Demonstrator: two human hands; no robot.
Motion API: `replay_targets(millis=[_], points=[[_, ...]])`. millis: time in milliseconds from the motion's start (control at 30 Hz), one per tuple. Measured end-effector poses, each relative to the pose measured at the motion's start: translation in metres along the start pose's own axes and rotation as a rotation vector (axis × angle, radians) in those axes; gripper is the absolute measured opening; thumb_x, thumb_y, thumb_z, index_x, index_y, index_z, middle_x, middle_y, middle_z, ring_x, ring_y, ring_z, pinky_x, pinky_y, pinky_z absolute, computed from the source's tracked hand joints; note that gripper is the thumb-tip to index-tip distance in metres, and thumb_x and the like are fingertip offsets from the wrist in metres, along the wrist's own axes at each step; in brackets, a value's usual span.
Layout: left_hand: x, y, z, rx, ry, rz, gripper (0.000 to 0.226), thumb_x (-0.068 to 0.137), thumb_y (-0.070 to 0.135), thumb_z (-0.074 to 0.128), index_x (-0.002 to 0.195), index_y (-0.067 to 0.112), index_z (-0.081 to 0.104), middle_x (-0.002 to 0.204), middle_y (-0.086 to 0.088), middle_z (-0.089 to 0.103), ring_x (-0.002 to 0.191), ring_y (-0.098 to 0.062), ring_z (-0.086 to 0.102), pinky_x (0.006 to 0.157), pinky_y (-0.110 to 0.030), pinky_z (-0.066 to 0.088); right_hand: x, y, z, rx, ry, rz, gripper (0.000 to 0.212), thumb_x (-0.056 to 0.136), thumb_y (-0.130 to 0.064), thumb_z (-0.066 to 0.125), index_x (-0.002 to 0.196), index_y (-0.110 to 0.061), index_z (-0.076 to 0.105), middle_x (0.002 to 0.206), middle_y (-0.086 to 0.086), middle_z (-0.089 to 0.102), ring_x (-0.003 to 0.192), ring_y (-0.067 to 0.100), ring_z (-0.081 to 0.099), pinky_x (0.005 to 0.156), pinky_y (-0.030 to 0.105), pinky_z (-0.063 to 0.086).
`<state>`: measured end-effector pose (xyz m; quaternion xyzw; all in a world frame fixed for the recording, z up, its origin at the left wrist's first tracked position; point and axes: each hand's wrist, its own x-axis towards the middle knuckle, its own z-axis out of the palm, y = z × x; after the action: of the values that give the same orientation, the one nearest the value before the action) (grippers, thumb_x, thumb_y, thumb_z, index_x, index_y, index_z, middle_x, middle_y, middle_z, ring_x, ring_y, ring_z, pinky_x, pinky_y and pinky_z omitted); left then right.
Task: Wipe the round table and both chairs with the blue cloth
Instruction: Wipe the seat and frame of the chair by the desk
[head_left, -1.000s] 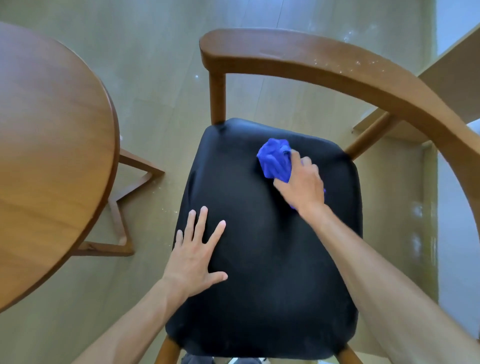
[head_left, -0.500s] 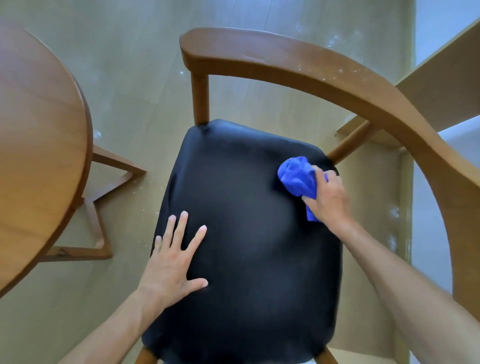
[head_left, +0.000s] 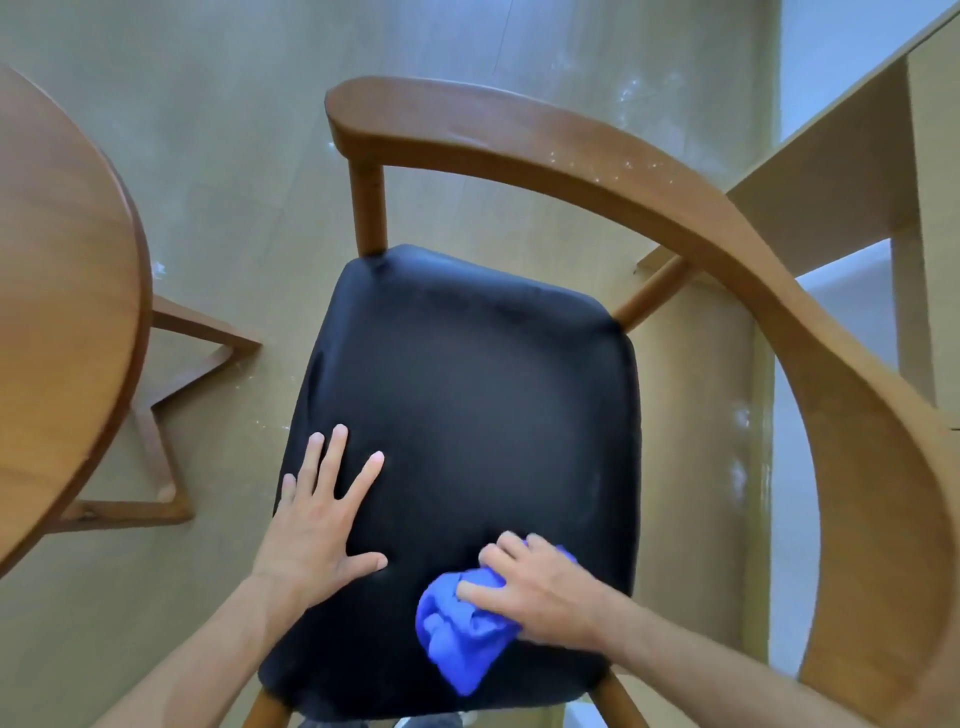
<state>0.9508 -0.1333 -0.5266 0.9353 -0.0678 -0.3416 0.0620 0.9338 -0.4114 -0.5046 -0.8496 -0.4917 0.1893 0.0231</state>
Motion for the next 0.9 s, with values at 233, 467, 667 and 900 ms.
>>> replay_targets(millis=[233,467,667,900], points=[[0.002,-0.004,0.004,-0.047,0.046,0.022,0.115,0.072,0.070,0.064,0.150,0.038,-0.013,0.144,0.000,-0.049,0.142,-0.029,-0.033,0.118,-0.050,0.012,0.060,0.134,-0.035,0.441,0.447,1.321,0.059,0.083,-0.024,0.062,0.136,-0.015,0.038,0.115,0.015,0.046,0.104,0.037,0.046,0.079,0.042,0.047],[0.000,-0.005,0.003,-0.053,0.055,0.018,0.114,0.070,0.070,0.065,0.152,0.037,-0.008,0.147,0.000,-0.045,0.143,-0.028,-0.030,0.119,-0.050,0.015,0.019,-0.071,0.019,0.146,0.104,0.248,0.067,0.053,-0.032,0.072,0.114,-0.025,0.046,0.089,0.004,0.055,0.070,0.024,0.050,0.054,0.029,0.042],[0.000,-0.005,0.002,-0.064,0.091,0.026,0.116,0.069,0.071,0.066,0.153,0.035,-0.005,0.155,-0.004,-0.035,0.144,-0.029,-0.028,0.118,-0.051,0.016,-0.022,0.037,0.002,0.063,0.021,0.096,0.044,0.074,-0.028,0.072,0.116,-0.022,0.061,0.099,0.010,0.060,0.081,0.029,0.056,0.061,0.035,0.051],[0.001,-0.003,0.004,-0.040,0.109,0.019,0.116,0.068,0.071,0.067,0.153,0.034,-0.002,0.157,-0.007,-0.029,0.145,-0.030,-0.025,0.118,-0.051,0.019,-0.027,0.119,0.001,0.439,0.384,1.300,0.049,0.082,-0.017,0.062,0.128,-0.011,0.046,0.112,0.011,0.047,0.107,0.033,0.042,0.079,0.034,0.038]])
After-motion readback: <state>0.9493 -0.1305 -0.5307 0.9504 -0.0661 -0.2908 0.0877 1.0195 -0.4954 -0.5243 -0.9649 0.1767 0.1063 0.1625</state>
